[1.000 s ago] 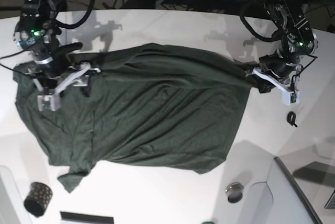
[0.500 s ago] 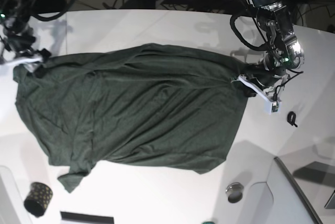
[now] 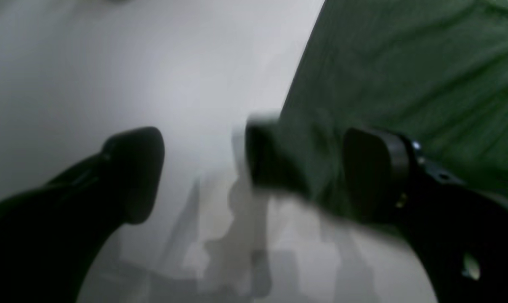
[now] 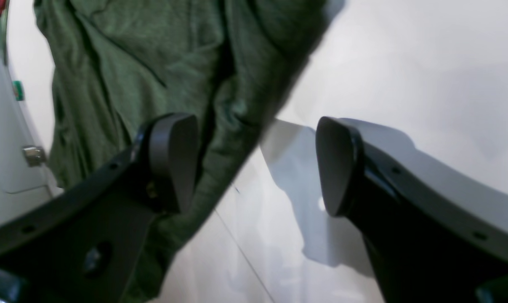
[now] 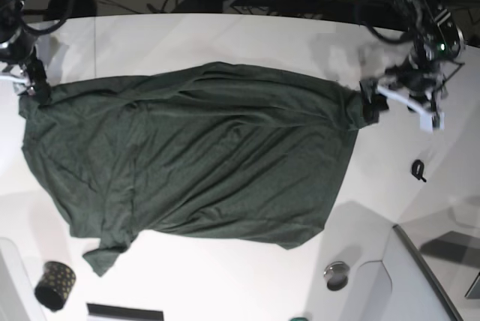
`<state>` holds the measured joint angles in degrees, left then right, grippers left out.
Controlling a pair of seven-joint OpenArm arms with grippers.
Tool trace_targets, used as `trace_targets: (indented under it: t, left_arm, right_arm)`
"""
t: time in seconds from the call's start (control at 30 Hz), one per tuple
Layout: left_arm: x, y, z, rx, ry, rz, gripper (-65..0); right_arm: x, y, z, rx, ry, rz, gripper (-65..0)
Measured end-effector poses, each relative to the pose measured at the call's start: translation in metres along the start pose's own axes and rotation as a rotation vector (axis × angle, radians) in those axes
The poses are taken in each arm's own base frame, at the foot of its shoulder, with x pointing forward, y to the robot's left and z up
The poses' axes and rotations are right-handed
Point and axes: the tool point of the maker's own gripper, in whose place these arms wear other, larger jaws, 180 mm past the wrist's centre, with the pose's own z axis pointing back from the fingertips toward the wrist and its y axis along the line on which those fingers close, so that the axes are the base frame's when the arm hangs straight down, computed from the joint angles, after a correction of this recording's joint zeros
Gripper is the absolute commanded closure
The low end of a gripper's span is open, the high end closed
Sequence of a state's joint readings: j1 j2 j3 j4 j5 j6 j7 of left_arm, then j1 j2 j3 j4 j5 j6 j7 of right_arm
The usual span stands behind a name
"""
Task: Layout the t-shirt on the table in an organized manner, then fold the t-shirt properly
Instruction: 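Pull the held shirt corners apart with both grippers to straighten the edge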
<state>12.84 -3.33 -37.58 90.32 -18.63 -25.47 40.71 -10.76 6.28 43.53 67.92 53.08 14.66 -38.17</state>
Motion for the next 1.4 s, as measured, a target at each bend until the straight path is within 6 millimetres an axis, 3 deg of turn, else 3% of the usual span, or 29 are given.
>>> trace_targets:
  t: [0.13, 0.23, 0.33, 0.5, 0.63, 1.0, 1.1, 1.2, 1.27, 1.33, 1.37, 1.4]
  left_arm:
    - [-0.033, 0.004, 0.012, -0.023, 0.052, 0.064, -65.0]
    - [-0.043, 0.004, 0.016, -0.029, 0.071, 0.075, -65.0]
    - [-0.045, 0.001, 0.013, -0.044, 0.065, 0.094, -65.0]
    - [-0.079, -0.013, 0.001, -0.081, 0.15, 0.127, -65.0]
    - [-0.069, -0.015, -0.012, -0.093, 0.114, 0.173, -65.0]
    - [-0.044, -0.044, -0.048, -0.178, 0.057, 0.264, -65.0]
    - [-0.038, -0.049, -0.059, -0.195, 0.05, 0.292, -55.0]
    - [-0.038, -0.053, -0.067, -0.206, 0.056, 0.319, -37.5]
    - [-0.041, -0.056, -0.07, -0.211, 0.074, 0.325, -22.2]
    - [-0.047, -0.057, -0.07, -0.209, 0.102, 0.319, -5.6]
    - [-0.05, -0.058, -0.07, -0.209, 0.107, 0.322, 0.0]
    - [-0.051, -0.058, -0.069, -0.21, 0.108, 0.325, 0.0]
  right_arm:
    - [0.001, 0.004, -0.011, 0.014, 0.002, -0.034, -40.8]
    - [0.01, 0.003, -0.017, 0.021, -0.028, -0.059, -41.0]
    - [0.016, 0.001, -0.02, 0.024, -0.048, -0.072, -41.0]
    - [0.023, 0.001, -0.027, 0.029, -0.051, -0.089, -40.8]
    - [0.025, 0.002, -0.03, 0.031, -0.049, -0.093, -40.7]
    - [0.024, 0.001, -0.029, 0.03, -0.046, -0.09, -40.5]
    - [0.024, 0.001, -0.028, 0.028, -0.046, -0.089, -40.5]
    - [0.024, 0.001, -0.028, 0.028, -0.046, -0.089, -40.4]
    - [0.024, 0.001, -0.029, 0.028, -0.046, -0.089, -39.6]
    - [0.024, 0.001, -0.029, 0.026, -0.045, -0.085, -32.7]
    - [0.023, -0.001, -0.029, 0.02, -0.041, -0.081, -25.7]
    - [0.02, -0.003, -0.029, 0.01, -0.026, -0.075, -17.0]
